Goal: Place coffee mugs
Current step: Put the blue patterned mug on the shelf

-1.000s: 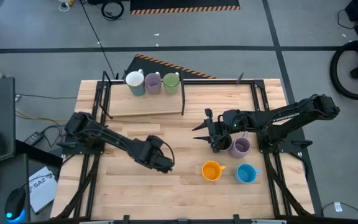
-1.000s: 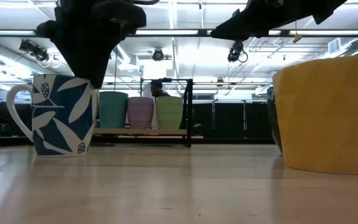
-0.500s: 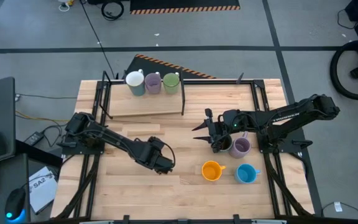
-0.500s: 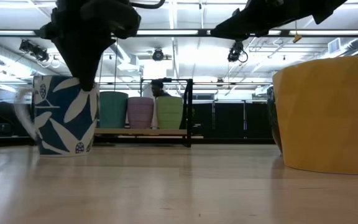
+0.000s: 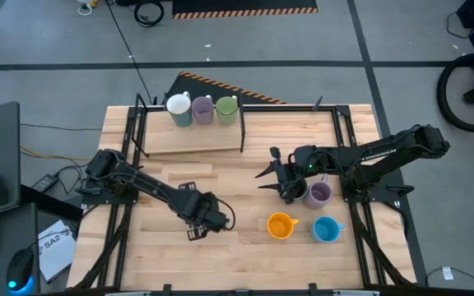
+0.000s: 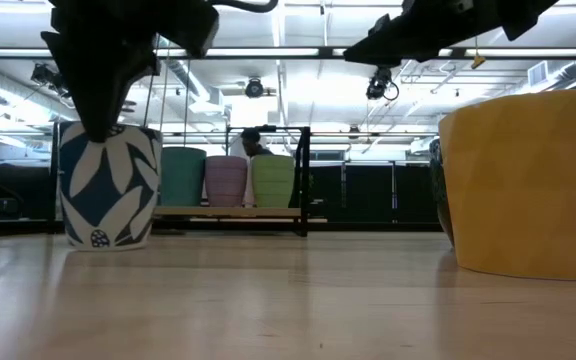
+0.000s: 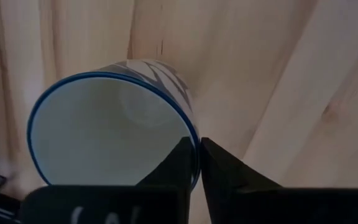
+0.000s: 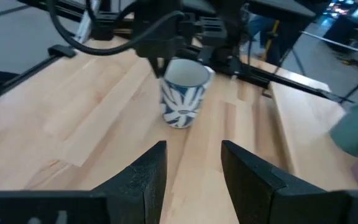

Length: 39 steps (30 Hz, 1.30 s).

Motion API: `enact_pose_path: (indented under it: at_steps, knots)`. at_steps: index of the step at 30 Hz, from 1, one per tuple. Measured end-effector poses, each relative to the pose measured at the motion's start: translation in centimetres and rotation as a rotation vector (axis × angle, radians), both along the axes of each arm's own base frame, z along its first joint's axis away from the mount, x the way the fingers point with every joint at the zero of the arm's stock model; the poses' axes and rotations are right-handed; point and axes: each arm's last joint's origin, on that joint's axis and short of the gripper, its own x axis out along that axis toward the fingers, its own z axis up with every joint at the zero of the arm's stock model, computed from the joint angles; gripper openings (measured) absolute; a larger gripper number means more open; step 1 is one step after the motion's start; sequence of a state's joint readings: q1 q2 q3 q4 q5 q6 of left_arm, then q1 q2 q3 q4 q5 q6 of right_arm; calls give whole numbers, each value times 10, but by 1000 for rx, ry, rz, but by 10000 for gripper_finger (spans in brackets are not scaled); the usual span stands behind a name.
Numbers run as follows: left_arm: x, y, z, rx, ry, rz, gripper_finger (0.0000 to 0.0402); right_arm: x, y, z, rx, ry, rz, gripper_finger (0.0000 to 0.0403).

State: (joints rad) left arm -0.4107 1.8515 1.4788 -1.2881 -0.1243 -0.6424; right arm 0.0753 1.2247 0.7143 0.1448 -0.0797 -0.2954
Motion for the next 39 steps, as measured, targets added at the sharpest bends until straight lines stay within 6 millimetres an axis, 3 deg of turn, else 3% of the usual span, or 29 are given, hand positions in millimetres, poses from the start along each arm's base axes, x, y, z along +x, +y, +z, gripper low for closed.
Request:
enact_pose_path:
  at_steps: [13,21,32,39]
  knots:
    - [-7,-6,0,32,78,-350,30,-13,1,-31,120,-121,9,158]
    - [-3,-4,0,107,63,-489,31,-14,1,-32,100,-148,23,158]
    - [0,14,6,104,82,-545,26,-14,-2,-30,76,-185,22,158]
    - [-19,33,27,104,17,-473,27,-15,-1,-34,77,-186,24,158]
